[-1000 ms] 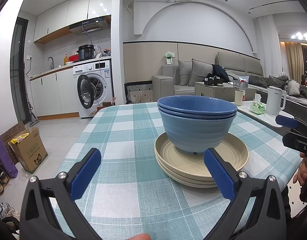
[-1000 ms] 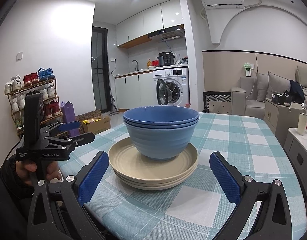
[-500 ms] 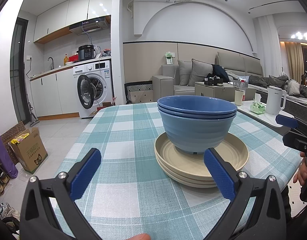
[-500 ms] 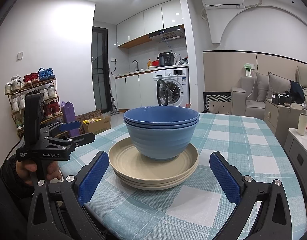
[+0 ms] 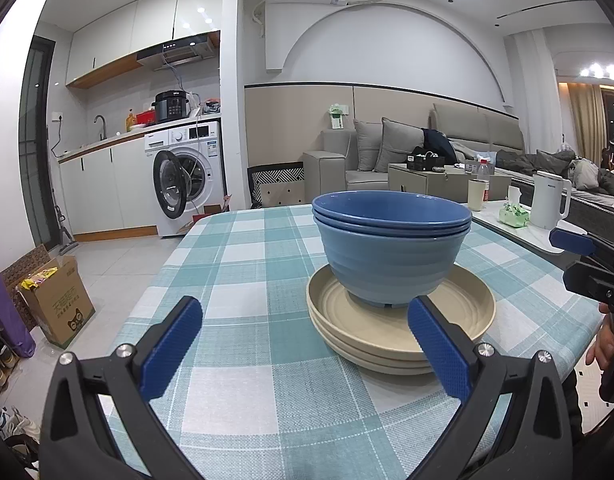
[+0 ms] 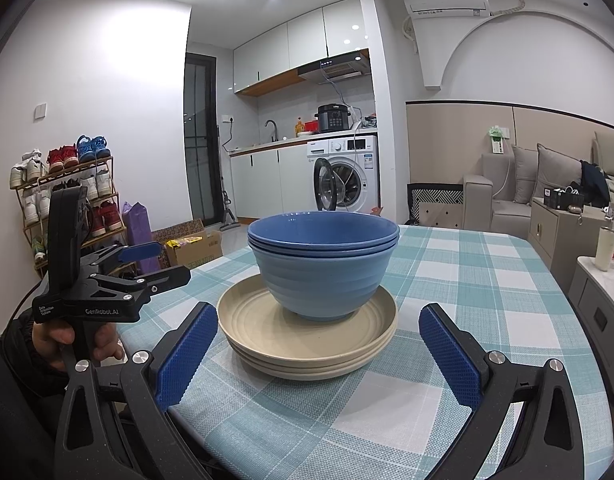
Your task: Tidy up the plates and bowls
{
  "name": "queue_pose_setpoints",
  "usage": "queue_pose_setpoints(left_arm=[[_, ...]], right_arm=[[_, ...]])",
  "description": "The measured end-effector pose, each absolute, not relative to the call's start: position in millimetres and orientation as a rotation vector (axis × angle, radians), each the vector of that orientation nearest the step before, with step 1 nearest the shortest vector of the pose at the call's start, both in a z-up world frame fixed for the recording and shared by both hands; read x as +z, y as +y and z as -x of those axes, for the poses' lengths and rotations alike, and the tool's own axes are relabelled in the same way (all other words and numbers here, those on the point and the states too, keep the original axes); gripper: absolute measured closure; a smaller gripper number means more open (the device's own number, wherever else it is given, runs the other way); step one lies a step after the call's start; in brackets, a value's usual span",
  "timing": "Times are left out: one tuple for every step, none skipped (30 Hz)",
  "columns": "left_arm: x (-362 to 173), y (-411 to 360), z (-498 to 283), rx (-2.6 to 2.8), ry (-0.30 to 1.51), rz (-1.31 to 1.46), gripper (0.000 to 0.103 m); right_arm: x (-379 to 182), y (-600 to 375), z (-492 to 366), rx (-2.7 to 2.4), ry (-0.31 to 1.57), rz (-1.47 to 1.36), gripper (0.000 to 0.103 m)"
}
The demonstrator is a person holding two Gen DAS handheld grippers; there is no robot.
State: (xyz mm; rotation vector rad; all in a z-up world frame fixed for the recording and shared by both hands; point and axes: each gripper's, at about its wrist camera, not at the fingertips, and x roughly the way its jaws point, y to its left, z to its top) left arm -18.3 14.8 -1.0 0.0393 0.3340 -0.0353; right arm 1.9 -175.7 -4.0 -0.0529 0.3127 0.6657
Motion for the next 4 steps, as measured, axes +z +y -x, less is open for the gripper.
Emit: queue_pose_setpoints(left_arm=[[-1.1,14.6,19.0,-0.039,0.33,-0.04,0.0],[-1.2,14.1,19.7,-0.042,0.327,-0.041,0.0],[-1.4,13.2,20.1,-0.044,0.325,-0.042,0.0],[-1.4,12.5,20.2,-0.046,0.325,-0.044,0.0]], right_arm=[[-4.1,-175.0,-1.9,0.667,0.313,0.052,0.001],[-4.1,-174.9,-1.9,0.667,0.313,0.053,0.001],[-4.2,-174.7,-1.8,0.666,0.313,0.054,0.001],[-4.2,-174.7,-1.7,0.665,0.312,0.054,0.001]])
